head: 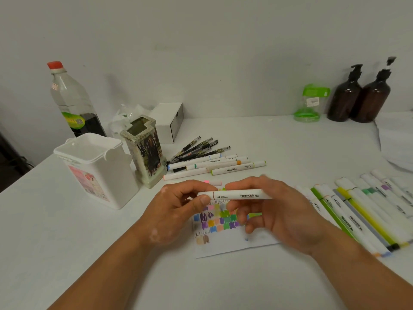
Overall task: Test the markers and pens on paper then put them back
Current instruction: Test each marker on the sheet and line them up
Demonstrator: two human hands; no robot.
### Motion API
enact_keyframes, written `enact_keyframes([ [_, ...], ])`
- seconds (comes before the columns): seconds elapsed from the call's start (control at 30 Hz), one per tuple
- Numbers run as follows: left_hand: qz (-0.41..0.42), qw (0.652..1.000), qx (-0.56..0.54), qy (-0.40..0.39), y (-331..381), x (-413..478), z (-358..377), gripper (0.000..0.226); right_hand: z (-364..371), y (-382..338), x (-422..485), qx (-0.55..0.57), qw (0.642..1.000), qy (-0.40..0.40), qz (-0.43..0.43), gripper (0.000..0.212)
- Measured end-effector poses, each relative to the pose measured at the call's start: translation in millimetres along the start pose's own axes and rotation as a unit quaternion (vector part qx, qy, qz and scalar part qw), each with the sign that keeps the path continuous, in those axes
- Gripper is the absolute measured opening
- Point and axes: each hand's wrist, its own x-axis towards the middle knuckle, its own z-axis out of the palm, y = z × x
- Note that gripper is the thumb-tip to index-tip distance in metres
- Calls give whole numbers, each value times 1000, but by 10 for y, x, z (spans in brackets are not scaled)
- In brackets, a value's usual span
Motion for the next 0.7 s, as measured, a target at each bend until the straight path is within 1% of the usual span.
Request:
enact_keyframes([
  [0.07, -4, 1000, 9, -2, -2, 0, -11, 20, -68, -43, -18, 29, 998, -37, 32, 90],
  [0.13, -3, 1000, 6, -6, 3, 1, -8, 20, -108, -70, -26, 34, 996, -69, 54, 94],
  [0.17, -1, 1000, 0, -7, 5, -3, -2, 20, -115, -77, -30, 33, 994, -79, 69, 91],
  [0.2, 1, 1000, -6, -9, 8, -8, 4, 20, -111, -87, -32, 24, 993, -80, 82, 83],
  [0.23, 1, 1000, -9, -12, 9, -8, 9, 20, -101, -89, -33, -5, 994, -69, 88, 70],
  [0.3, -2, 1000, 4, -21, 1, -3, 28, 19, -61, -62, -36, -119, 989, -32, 86, 37],
  [0.33, -5, 1000, 20, -23, -2, -3, 41, 20, -31, -39, -38, -187, 978, -18, 87, 26],
  [0.37, -6, 999, 37, -22, -8, -4, 51, 22, 0, -15, -41, -253, 963, -13, 89, 22],
  [0.43, -4, 996, 85, -8, -42, -8, 49, 30, 46, 28, -48, -364, 927, 1, 95, 23],
  [0.47, -3, 992, 123, -2, -61, -7, 36, 34, 40, 36, -45, -417, 904, 30, 89, 22],
  [0.53, -13, 980, 198, 3, -109, 0, 12, 37, -69, -4, -34, -526, 836, 142, 61, 20],
  [0.57, -22, 973, 229, 0, -132, 6, -2, 38, -141, -53, -35, -561, 802, 199, 54, 20],
  [0.6, -29, 967, 255, -3, -153, 10, -19, 41, -219, -97, -31, -580, 776, 242, 61, 20],
  [0.63, -32, 962, 272, -6, -173, 18, -20, 44, -304, -134, -43, -596, 752, 268, 80, 21],
  [0.7, -28, 956, 292, -8, -199, 26, -17, 46, -454, -169, -86, -627, 713, 284, 134, 22],
])
